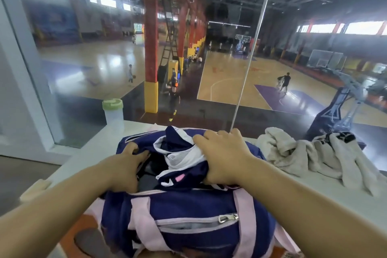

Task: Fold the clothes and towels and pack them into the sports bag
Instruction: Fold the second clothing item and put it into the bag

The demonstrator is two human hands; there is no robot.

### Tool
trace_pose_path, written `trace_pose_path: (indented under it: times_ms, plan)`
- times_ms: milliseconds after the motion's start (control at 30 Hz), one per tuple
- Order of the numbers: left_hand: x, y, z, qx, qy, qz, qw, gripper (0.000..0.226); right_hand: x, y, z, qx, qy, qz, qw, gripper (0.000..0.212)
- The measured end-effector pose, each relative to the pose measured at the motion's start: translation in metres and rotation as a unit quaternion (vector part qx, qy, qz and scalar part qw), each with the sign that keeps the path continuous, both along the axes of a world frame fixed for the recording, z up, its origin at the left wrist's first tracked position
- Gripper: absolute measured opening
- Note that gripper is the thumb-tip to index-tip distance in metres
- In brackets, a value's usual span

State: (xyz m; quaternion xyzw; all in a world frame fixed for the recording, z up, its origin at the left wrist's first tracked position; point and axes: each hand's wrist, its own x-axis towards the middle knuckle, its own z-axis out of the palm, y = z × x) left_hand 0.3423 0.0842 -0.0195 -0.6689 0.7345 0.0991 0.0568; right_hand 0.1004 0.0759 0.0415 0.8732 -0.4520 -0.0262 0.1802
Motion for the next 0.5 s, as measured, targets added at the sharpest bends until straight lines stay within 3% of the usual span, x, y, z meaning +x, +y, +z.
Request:
trace_pose_path:
  times_ms: [100,267,500]
  plan:
    - [-0.007,0.004,0.001,0.026,0.010,-0.040,0.999,0.054,0.005,-0.004,-0.003,0.013,0.038,0.002,0.999,0.067]
    - [-0.015,-0.001,-0.005,0.056,-0.054,0.026,0.997,0.046,0.009,-0.005,-0.006,0.032,0.081,-0.002,0.996,0.071]
    - [0.001,-0.005,0.020,-0.007,0.078,0.029,0.997,0.036,0.009,-0.007,-0.005,0.029,0.128,0.027,0.991,0.051]
